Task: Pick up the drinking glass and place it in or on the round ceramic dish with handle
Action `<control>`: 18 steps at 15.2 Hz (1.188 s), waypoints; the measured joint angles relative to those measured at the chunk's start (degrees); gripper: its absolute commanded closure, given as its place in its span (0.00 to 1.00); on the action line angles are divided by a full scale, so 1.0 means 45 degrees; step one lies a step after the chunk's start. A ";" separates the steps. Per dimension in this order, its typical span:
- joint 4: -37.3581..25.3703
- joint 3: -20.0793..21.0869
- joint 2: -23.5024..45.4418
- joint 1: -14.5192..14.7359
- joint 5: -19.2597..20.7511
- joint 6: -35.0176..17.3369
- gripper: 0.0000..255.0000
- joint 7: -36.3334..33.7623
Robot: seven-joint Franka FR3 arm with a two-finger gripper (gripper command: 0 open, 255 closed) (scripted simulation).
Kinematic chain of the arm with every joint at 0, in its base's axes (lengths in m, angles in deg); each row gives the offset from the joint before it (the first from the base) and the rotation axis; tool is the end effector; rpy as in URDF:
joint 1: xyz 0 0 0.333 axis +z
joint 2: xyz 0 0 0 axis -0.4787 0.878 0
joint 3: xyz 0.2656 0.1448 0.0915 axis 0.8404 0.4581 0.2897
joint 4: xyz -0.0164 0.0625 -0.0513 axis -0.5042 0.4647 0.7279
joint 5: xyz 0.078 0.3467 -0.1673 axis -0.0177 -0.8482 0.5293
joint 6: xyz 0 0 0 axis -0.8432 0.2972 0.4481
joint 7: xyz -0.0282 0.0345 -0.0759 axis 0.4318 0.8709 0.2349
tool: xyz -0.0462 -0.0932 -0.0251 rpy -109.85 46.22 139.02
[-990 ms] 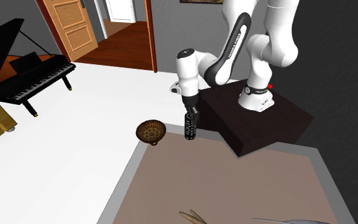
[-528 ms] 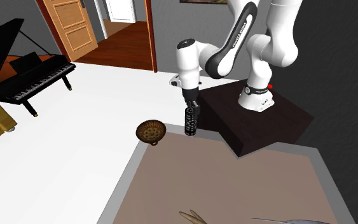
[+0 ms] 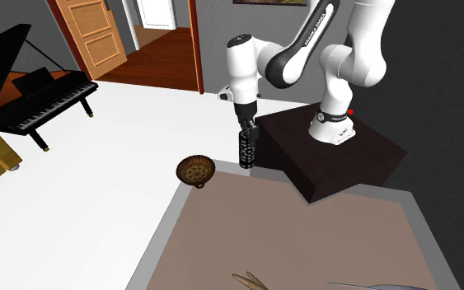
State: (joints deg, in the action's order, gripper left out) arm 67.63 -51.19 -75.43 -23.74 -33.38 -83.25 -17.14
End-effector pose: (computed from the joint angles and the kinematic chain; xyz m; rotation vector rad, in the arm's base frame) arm 0.4517 0.0267 0.2905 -3.0670 0.1061 0.1686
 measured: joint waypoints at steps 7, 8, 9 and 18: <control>-0.3374 -0.0559 0.2002 -0.0590 0.0128 0.1455 1.00 0.0945; -0.3863 -0.0641 0.2258 -0.0698 0.0136 0.1702 1.00 0.1113; -0.4338 -0.0693 0.2519 -0.0772 0.0131 0.1925 1.00 0.1219; -0.9712 -0.1043 0.5646 -0.1591 -0.0028 0.4263 1.00 0.2203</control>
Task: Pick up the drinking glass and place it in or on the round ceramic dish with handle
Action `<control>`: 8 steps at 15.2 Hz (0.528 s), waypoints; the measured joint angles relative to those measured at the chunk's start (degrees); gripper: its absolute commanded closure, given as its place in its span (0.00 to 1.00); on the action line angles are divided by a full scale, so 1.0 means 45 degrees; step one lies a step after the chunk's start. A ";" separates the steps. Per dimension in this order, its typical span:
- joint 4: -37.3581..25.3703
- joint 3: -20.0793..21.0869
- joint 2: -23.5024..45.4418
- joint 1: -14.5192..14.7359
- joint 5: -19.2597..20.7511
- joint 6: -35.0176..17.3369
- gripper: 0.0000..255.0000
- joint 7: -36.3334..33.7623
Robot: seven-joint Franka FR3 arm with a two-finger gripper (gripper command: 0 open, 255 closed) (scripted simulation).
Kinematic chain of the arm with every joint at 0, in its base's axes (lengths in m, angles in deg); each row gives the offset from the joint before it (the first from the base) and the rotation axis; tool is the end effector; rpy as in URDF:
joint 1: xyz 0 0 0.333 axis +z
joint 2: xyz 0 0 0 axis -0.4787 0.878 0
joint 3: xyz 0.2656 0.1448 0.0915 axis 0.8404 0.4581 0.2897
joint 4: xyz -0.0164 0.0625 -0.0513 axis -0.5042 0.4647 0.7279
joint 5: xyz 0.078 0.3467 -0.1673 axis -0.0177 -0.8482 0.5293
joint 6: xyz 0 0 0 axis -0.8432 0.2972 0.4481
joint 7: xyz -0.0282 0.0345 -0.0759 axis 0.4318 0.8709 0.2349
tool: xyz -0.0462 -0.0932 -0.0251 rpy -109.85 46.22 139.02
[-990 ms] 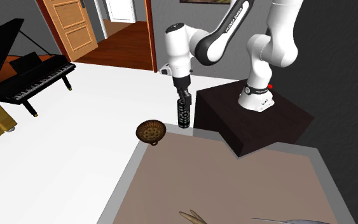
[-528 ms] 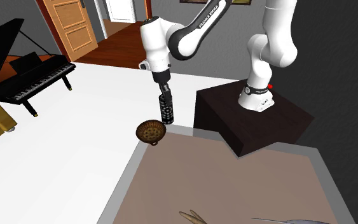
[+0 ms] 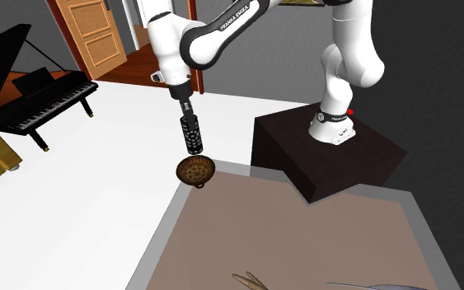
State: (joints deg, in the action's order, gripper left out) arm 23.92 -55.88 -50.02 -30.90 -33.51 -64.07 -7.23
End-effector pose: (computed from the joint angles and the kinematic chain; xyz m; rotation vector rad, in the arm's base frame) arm 0.6371 -0.0847 0.3385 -3.0669 0.1079 0.1688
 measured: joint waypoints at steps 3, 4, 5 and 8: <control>-0.0180 0.0016 0.0395 -0.0035 -0.0046 -0.0203 1.00 0.0056; -0.0142 0.0018 0.0495 -0.0053 -0.0063 -0.0337 1.00 0.0094; -0.0059 0.0026 0.0553 -0.0047 -0.0075 -0.0476 1.00 0.0096; 0.0059 0.0044 0.0820 -0.0067 -0.0122 -0.0856 1.00 0.0153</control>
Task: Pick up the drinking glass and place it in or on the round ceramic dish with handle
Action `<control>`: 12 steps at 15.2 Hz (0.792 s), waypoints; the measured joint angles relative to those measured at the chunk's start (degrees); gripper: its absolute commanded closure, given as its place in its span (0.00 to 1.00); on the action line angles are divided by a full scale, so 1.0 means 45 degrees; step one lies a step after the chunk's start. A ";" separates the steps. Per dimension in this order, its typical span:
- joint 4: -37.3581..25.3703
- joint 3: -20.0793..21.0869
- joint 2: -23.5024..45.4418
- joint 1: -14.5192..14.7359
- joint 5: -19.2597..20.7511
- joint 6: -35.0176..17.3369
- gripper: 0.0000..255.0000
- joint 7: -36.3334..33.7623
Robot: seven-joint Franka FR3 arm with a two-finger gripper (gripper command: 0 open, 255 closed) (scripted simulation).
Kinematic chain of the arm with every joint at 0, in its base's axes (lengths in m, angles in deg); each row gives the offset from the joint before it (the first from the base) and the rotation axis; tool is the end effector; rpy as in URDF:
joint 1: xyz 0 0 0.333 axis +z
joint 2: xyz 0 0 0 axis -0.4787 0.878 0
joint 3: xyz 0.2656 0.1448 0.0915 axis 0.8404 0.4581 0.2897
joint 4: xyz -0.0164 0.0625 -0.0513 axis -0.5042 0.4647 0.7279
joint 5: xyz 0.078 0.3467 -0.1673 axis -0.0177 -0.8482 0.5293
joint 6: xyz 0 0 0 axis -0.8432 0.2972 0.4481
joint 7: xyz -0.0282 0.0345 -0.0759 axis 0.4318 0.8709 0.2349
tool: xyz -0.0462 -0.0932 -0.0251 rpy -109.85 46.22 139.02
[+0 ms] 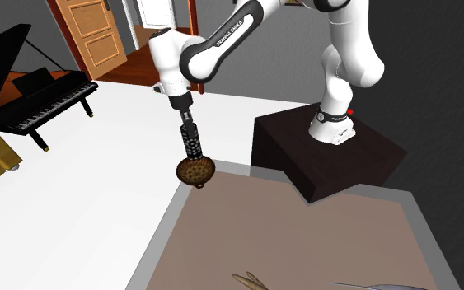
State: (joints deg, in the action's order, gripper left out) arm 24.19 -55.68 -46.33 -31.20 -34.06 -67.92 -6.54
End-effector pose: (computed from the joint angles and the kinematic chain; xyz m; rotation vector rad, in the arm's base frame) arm 0.6425 -0.0872 0.2999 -3.0668 0.1064 0.1704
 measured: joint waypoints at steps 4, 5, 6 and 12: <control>0.0213 0.0034 0.0356 -0.0012 -0.0067 -0.0564 1.00 0.0063; 0.0246 0.0041 0.0447 -0.0021 -0.0083 -0.0686 1.00 0.0083; 0.0219 0.0051 0.0593 -0.0031 -0.0103 -0.0807 1.00 0.0102; 0.0327 0.0110 0.1220 -0.0067 -0.0206 -0.1536 1.00 0.0194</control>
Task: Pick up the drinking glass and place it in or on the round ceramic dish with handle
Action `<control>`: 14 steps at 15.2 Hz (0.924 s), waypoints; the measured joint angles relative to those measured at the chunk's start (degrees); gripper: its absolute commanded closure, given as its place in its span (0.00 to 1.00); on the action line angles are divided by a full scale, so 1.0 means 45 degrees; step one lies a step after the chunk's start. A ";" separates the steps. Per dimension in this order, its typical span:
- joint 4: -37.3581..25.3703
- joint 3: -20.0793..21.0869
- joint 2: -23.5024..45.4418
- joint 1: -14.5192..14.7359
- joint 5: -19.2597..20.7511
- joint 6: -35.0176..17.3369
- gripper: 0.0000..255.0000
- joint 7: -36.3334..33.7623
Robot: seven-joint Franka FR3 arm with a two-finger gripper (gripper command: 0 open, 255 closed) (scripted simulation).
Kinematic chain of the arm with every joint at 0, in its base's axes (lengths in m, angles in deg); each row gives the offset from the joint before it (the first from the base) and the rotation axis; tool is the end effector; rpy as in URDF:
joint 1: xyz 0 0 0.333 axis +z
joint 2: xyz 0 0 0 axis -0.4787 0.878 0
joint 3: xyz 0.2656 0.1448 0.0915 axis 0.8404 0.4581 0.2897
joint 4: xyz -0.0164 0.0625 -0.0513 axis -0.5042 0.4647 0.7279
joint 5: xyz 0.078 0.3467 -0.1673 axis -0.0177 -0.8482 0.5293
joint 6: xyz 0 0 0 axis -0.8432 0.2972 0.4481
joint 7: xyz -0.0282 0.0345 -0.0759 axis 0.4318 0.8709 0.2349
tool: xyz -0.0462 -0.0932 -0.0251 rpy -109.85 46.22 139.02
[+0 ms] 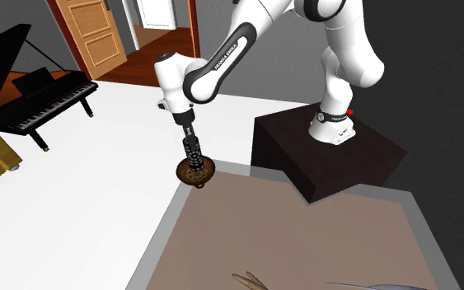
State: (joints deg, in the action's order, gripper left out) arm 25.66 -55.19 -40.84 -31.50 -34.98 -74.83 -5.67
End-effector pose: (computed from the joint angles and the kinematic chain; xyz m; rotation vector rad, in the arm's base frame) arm 0.6426 -0.0875 0.2359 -3.0670 0.1065 0.1704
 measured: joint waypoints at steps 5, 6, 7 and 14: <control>0.0043 0.0033 0.0297 -0.0010 -0.0049 -0.0340 1.00 0.0034; 0.0043 0.0034 0.0302 -0.0011 -0.0050 -0.0347 1.00 0.0036; 0.0043 0.0034 0.0304 -0.0011 -0.0051 -0.0350 1.00 0.0037; 0.0041 0.0034 0.0304 -0.0012 -0.0052 -0.0356 0.00 0.0038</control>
State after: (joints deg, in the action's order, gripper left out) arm 25.84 -55.04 -39.47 -31.56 -35.22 -76.43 -5.49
